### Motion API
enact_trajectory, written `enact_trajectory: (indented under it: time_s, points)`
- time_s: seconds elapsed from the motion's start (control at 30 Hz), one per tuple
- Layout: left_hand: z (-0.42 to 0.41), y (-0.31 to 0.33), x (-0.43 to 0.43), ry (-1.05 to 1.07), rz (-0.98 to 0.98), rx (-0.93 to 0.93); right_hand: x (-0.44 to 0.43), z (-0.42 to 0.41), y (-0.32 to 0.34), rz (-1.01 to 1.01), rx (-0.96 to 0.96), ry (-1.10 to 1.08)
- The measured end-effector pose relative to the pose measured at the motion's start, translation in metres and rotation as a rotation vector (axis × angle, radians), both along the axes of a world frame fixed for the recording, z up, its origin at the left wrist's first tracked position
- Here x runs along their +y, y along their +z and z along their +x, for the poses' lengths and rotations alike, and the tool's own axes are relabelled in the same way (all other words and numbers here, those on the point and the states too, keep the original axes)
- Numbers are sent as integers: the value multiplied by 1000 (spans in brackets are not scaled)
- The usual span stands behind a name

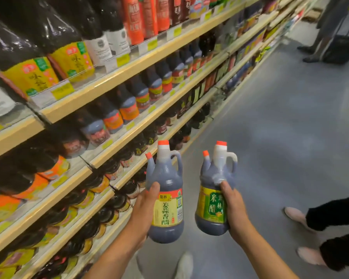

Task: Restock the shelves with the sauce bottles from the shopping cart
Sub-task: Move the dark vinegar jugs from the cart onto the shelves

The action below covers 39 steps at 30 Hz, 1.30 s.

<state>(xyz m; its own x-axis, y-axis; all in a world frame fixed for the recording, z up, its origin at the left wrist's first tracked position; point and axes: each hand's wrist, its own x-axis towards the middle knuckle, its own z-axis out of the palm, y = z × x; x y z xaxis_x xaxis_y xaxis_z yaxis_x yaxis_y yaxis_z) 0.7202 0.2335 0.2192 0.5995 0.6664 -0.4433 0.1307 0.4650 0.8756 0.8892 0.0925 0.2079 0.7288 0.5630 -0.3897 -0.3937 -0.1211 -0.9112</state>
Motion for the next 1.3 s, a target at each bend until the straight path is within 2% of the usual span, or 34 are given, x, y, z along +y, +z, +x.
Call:
enact_trajectory:
  time_s: [0.27,0.57,0.87,1.3]
  points:
    - [135,0,-5,-139,27,30,-31,116,3,16,8,-215]
    - [302,5,37,-289,44,-7,-21,254,9,47,-14,-381]
    - [514,16,104,-498,62,-52,6,431,26,27,-95,-545]
    - [843,40,87,-579,98,-146,-11,723,31,-10,-186,-650]
